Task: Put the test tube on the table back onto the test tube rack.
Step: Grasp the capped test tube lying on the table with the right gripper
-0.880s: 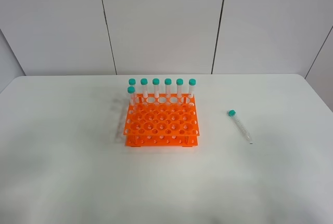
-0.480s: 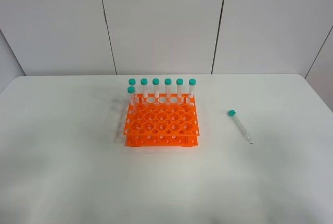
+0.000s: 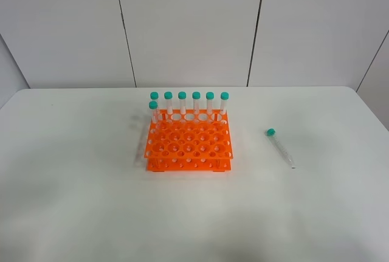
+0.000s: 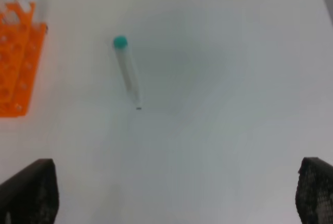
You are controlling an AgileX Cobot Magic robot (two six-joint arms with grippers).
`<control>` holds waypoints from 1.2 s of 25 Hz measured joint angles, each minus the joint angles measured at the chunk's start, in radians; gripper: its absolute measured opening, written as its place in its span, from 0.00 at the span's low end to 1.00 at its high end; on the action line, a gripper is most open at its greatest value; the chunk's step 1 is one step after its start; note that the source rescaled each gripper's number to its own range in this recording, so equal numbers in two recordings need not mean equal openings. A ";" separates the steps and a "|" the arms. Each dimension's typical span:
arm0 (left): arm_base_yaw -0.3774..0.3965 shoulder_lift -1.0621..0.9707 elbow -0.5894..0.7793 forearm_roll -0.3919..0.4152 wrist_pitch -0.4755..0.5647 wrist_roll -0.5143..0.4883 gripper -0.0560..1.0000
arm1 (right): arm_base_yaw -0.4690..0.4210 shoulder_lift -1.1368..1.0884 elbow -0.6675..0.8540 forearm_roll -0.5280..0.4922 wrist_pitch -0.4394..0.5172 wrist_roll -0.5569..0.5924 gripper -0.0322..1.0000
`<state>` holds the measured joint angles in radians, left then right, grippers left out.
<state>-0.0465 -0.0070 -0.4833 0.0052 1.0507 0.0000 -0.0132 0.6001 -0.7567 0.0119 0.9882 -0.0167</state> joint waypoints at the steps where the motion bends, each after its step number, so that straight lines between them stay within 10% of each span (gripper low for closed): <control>1: 0.000 0.000 0.000 0.000 0.000 0.000 1.00 | 0.000 0.077 -0.028 0.000 0.000 0.000 1.00; 15: 0.000 0.000 0.000 0.000 0.000 0.000 1.00 | 0.010 0.983 -0.421 0.005 0.000 -0.166 1.00; 30: 0.000 0.000 0.000 0.000 0.000 0.000 1.00 | 0.117 1.287 -0.531 0.037 -0.142 -0.196 1.00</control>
<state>-0.0465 -0.0070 -0.4833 0.0052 1.0507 0.0000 0.1034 1.8868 -1.2878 0.0493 0.8464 -0.2129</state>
